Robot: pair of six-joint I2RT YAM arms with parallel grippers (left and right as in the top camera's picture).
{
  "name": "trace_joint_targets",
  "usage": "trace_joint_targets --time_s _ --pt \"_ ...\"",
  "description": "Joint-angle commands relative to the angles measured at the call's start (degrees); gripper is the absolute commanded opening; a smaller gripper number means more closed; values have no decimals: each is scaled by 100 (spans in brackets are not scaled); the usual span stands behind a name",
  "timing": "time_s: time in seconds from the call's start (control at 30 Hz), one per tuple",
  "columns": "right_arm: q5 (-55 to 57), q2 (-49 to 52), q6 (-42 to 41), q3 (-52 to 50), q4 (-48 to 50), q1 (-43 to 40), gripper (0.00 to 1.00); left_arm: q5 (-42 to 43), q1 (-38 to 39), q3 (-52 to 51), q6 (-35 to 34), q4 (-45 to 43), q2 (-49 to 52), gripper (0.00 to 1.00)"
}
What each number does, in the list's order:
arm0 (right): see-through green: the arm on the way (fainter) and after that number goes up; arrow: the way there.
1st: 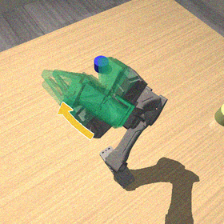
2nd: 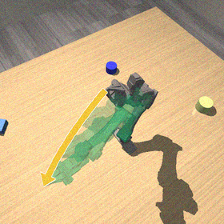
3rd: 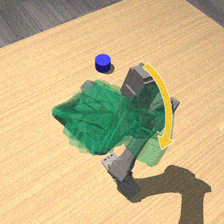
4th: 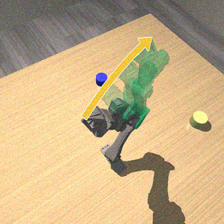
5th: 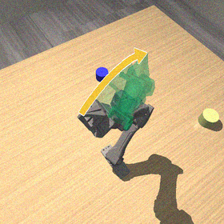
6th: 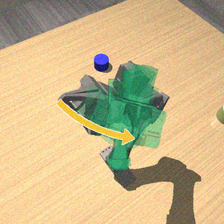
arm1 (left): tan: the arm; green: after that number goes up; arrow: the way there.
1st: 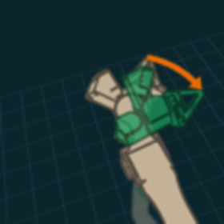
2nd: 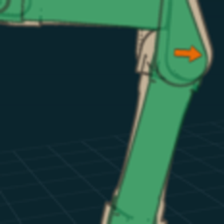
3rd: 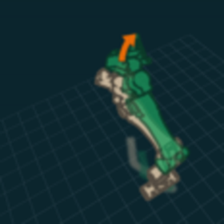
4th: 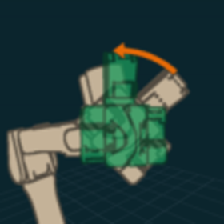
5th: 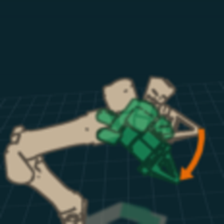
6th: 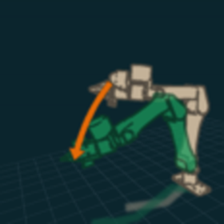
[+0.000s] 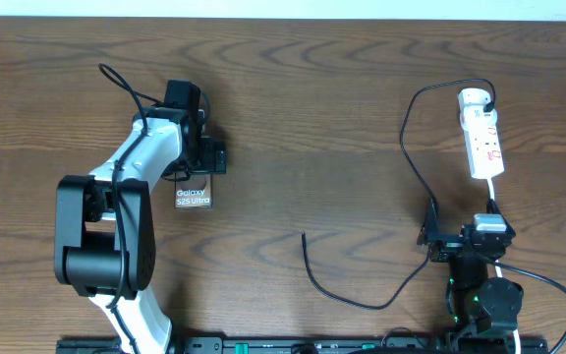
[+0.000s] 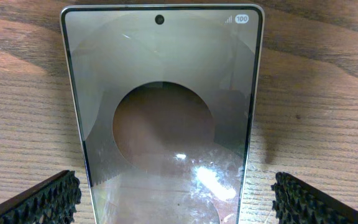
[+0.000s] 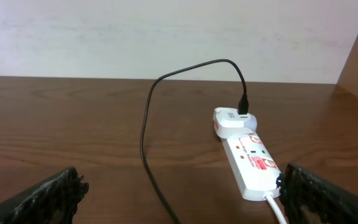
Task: Plug charger to phone and switch on socket
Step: 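Lower the left gripper and grasp the phone's top edge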
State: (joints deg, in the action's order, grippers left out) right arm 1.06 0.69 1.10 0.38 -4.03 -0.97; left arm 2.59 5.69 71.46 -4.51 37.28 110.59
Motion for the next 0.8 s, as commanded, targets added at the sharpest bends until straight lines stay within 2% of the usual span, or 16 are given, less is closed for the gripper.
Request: trace_joint_targets --time_s 0.0,0.77 --pt "-11 -31 68 -7 -26 44 99 -116 -9 -44 -44 11 109 98" --pt "-13 -31 68 -7 -26 44 99 -116 -9 -280 -44 -166 109 98"
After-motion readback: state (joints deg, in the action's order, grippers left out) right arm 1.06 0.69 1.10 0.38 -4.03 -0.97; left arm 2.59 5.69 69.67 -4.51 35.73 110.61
